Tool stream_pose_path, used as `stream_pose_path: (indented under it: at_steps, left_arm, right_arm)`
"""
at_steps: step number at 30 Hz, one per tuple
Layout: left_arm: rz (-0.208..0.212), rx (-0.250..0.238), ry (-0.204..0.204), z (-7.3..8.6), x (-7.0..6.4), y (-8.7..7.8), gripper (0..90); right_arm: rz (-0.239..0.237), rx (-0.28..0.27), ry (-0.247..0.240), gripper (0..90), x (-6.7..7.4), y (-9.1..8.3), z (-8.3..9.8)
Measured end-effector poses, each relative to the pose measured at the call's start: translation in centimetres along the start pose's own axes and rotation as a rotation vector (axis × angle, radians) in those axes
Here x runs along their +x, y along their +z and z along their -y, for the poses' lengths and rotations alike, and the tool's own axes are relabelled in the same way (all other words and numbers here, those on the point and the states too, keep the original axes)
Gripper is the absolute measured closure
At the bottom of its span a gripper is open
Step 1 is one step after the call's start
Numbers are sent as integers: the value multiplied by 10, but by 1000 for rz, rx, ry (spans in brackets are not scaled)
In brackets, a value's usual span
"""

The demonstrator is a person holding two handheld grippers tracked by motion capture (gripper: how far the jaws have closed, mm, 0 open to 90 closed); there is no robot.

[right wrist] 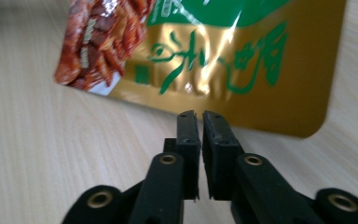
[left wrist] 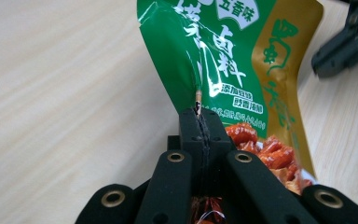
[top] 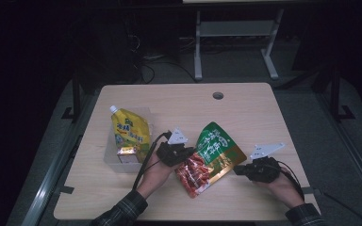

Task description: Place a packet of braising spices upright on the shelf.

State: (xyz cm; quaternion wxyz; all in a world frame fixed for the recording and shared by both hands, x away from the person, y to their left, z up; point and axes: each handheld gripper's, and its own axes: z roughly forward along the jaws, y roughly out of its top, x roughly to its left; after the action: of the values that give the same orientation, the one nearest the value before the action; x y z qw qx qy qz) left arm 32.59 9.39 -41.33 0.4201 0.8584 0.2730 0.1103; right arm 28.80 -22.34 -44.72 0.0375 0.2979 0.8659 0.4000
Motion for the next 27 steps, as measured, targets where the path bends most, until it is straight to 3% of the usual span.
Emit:
stream_pose_path:
  at_steps: [7,9,11,14,17,21,25,27]
  left_arm:
    - [1,-71,-19,-8,3,-19,900]
    - [6,-83,-24,-9,3,-22,900]
    - [12,-86,-21,-10,2,-25,900]
    - [24,-95,-21,-11,0,-26,900]
    - [37,-106,-22,-12,-4,-28,900]
    - [52,-110,-21,-12,-6,-28,900]
    - [54,-112,-21,-12,-6,-27,899]
    - [56,-114,-29,-11,-5,-27,898]
  right_arm:
    - [-8,-42,41,618,-1,1,-3]
    - [-14,-62,62,521,-5,0,-3]
    - [-35,-100,81,436,-7,-1,-4]
    - [-70,-155,91,401,-7,-2,-9]
    - [-95,-177,92,422,-7,0,-15]
    - [-136,-197,97,546,-9,3,-21]
    - [-147,-223,67,797,-9,3,-27]
    - [-154,-226,64,840,-9,2,-29]
